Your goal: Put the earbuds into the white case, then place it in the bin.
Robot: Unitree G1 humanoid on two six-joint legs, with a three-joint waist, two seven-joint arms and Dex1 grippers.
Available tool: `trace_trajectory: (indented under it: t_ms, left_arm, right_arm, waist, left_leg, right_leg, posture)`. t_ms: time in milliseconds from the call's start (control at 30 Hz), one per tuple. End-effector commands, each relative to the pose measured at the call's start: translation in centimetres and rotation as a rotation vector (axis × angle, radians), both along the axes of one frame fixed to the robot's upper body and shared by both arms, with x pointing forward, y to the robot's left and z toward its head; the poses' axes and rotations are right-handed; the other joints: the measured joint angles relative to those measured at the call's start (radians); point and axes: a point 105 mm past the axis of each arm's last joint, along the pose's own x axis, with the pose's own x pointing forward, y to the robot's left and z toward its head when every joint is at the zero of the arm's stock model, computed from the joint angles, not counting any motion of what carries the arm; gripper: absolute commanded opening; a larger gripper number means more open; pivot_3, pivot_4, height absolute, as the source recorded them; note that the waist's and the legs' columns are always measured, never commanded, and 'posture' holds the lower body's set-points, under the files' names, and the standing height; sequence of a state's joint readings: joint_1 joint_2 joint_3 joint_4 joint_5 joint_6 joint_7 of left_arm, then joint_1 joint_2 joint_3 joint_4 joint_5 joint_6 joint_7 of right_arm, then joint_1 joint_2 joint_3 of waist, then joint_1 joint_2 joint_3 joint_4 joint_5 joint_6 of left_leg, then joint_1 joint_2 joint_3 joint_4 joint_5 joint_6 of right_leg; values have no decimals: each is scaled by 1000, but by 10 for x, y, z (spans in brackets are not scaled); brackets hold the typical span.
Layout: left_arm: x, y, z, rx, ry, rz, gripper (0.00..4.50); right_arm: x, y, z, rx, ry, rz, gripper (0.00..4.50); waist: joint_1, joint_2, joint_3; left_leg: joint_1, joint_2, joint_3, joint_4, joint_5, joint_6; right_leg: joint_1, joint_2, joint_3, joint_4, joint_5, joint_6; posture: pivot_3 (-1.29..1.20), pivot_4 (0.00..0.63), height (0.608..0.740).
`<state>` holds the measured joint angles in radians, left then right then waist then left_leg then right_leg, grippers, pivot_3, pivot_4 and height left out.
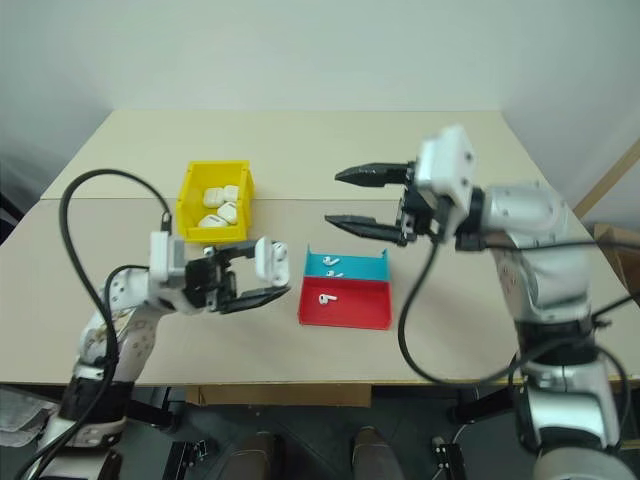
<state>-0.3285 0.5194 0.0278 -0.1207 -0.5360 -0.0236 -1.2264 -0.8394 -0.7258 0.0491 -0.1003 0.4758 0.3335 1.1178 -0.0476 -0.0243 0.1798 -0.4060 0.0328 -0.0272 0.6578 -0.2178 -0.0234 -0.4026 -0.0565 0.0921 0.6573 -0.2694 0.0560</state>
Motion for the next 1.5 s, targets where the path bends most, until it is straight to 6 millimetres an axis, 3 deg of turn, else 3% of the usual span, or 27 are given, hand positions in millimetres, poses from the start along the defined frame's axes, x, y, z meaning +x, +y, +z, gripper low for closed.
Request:
trace_trajectory:
  t_ms: [33,167,333,567,1067,1500]
  left_arm:
    - [-10,22,-1,44,-48,57,2774]
    - [-18,37,-13,93,-33,115,2774]
    - [-27,43,-22,116,-28,156,2774]
    - [-30,43,-23,109,-21,187,2774]
    - [-32,35,-23,108,-28,185,2774]
    - [-35,28,-25,92,-30,196,2774]
  right_arm:
    - [21,-1,-6,-148,99,-58,2939]
    - [42,4,-19,-325,129,-103,2939]
    - [68,11,-55,-643,159,-166,2939]
    - [87,33,-68,-847,90,-172,2939]
    - [97,71,-87,-1031,25,-68,2939]
    - [101,77,-106,-1071,2,-53,2939]
  waist:
    - [1,0,0]
    - [2,0,0]
    - [3,0,0]
    - [1,1,1]
    - [-7,2,1]
    - [-22,2,1]
  left_leg:
    - [0,0,0,0,0,0]
    - [-2,0,0,-2,0,0]
    - [-2,0,1,-2,0,0]
    - [-2,0,1,-2,0,0]
    - [-1,0,1,-5,0,0]
    - [0,0,0,-6,0,-1]
  right_leg:
    - [0,0,0,0,0,0]
    - [-2,-1,0,-1,0,0]
    - [-3,-1,0,-1,0,-1]
    - [-3,-1,0,0,0,-1]
    - [-4,-1,0,0,0,-2]
    - [-4,-1,0,1,0,-2]
  posture:
    - [0,150,740]
    - [0,150,740]
    - [0,150,740]
    - [0,150,740]
    - [0,150,740]
    - [0,150,740]
